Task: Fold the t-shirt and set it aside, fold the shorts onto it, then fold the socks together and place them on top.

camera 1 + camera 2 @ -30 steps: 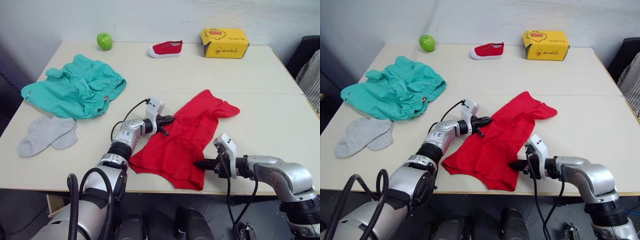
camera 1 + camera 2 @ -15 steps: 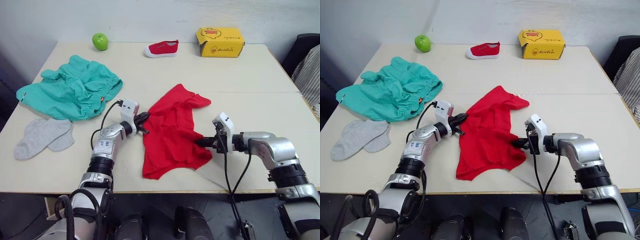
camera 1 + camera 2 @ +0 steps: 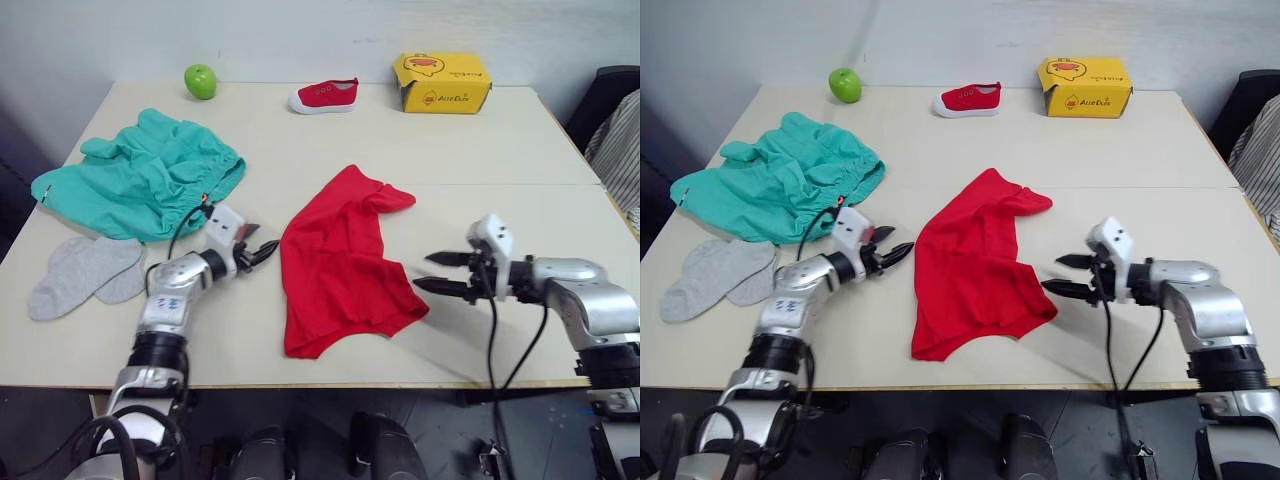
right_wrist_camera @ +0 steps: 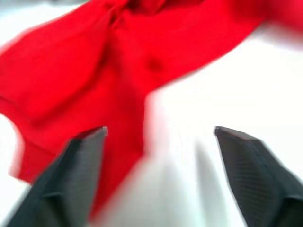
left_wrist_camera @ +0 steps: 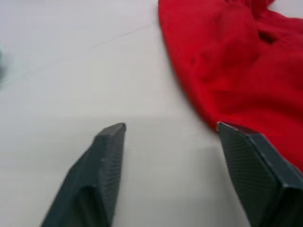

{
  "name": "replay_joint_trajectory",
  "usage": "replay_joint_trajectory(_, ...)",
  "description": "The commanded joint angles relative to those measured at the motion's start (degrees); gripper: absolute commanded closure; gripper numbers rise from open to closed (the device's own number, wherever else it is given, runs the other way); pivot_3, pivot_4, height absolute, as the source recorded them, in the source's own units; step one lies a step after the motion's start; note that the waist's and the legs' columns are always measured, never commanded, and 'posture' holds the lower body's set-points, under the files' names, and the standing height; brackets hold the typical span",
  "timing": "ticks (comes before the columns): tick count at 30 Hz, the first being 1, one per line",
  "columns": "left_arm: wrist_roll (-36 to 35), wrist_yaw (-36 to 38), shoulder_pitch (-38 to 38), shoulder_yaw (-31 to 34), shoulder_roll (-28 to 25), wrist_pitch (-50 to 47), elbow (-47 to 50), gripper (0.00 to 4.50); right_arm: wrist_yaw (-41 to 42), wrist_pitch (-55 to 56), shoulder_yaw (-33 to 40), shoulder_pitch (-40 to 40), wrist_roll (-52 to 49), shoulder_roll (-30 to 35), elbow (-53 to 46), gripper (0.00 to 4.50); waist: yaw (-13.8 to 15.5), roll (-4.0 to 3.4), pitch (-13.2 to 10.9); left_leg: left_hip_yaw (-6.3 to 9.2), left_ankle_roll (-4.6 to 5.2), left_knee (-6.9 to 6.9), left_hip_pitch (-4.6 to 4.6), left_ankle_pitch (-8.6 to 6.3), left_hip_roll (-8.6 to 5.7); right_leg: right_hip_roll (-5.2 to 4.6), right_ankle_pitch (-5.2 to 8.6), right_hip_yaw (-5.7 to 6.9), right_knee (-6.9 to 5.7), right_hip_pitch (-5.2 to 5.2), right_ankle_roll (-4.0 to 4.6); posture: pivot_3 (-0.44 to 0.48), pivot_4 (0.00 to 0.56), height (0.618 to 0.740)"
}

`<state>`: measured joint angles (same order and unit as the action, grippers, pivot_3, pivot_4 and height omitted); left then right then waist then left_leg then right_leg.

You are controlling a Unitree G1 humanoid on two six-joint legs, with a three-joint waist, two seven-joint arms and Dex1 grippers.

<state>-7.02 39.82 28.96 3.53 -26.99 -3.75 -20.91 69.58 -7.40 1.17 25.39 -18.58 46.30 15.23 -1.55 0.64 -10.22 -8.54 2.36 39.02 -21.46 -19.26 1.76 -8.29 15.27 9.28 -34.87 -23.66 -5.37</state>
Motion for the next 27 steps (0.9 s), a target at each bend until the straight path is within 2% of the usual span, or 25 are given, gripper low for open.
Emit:
replay_joint_trajectory(1, 1.59, 8.32, -5.69, -0.96, -7.16, 13.71, 3.88, 0.01, 6.58, 25.99, 0.75, -1.14, 5.11, 2.05, 9.83, 0.0, -0.04, -0.03, -0.02, -0.04, 0.0, -0.02, 0.04, 0.0, 0.01, 0.01, 0.0, -0.01, -0.01, 0.0, 0.0, 0.0, 0.15, 0.74)
replay_joint_trajectory(5, 6.77, 12.32, -9.37, -3.99, -14.26, 33.48, -0.51, 0.01, 8.09, 48.14, -1.64, 1.88, 10.31, 1.23, 22.04, 0.0, -0.17, -0.15, -0.09, -0.12, 0.0, 0.0, 0.12, 0.01, 0.02, -0.04, 0.0, -0.1, 0.0, 0.02, 0.0, 0.0, 0.15, 0.74)
replay_joint_trajectory(8, 9.53, 13.5, -8.34, -7.08, -16.26, 47.39, -3.77, 0.01, 6.74, 58.76, -3.95, 5.45, 13.8, -0.89, 28.78, 0.0, -0.22, -0.3, -0.12, -0.19, -0.01, 0.0, 0.26, 0.0, 0.05, -0.28, 0.01, -0.21, 0.14, 0.05, 0.01, 0.0, 0.15, 0.74)
replay_joint_trajectory(11, 12.37, 15.2, -5.14, -12.01, -16.07, 57.0, -7.1, 0.01, 5.51, 67.22, -6.82, 8.93, 16.84, -3.89, 34.41, 0.0, -0.22, -0.32, -0.1, -0.18, -0.07, 0.0, 0.32, -0.02, 0.12, -0.29, 0.01, -0.2, 0.1, 0.07, 0.03, 0.0, 0.15, 0.74)
replay_joint_trajectory(19, 16.44, 14.6, 0.39, -20.44, -12.22, 67.59, -12.85, 0.01, 1.39, 78.74, -11.49, 15.36, 21.39, -9.13, 44.21, 0.0, -0.39, -0.47, 0.02, -0.21, -0.02, 0.02, 0.43, -0.01, 0.11, -0.15, 0.01, -0.17, -0.2, 0.2, 0.03, 0.0, 0.15, 0.74)
replay_joint_trajectory(27, 25.6, 7.19, 4.72, -22.07, -9.04, 71.14, -17.8, 0.01, -4.78, 84.46, -15.59, 19.23, 27.24, -11.27, 48.8, 0.0, -0.21, -0.65, 0.21, -0.21, 0.08, -0.03, 0.88, 0.02, 0.05, -0.16, 0.01, -0.17, -0.22, 0.65, 0.03, 0.0, 0.15, 0.74)
